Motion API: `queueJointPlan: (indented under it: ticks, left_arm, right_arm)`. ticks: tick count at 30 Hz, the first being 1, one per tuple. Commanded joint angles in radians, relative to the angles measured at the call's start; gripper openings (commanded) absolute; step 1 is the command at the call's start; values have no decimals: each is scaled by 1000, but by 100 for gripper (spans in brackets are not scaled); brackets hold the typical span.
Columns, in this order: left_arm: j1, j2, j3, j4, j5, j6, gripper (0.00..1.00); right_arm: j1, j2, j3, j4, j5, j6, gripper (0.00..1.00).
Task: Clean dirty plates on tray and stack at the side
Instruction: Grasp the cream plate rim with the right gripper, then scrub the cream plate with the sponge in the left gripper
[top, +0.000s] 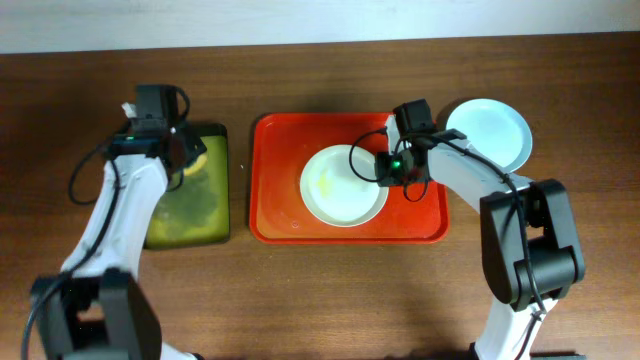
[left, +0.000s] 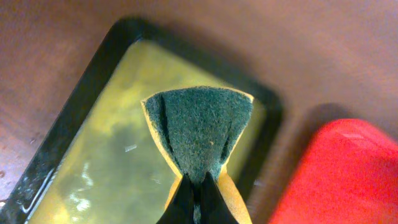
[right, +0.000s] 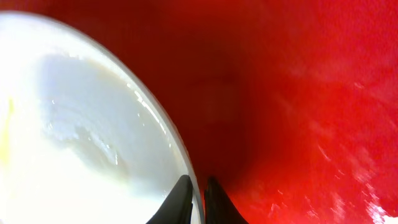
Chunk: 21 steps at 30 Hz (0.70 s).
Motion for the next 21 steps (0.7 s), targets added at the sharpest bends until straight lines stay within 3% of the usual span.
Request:
queueJointPlan:
  ticks: [1,12,21]
  left_arm:
    - [-38,-18,10,-11,208,17,0]
    - [-359,150,7,65,219,-18,0]
    - [-494,291,7,257,220,-21,0]
  right_arm:
    - [37,18,-7,40,-13,22,11]
    - [69,17,-7,78,-3,158,4]
    - [69,18,-8,77,-6,158,4]
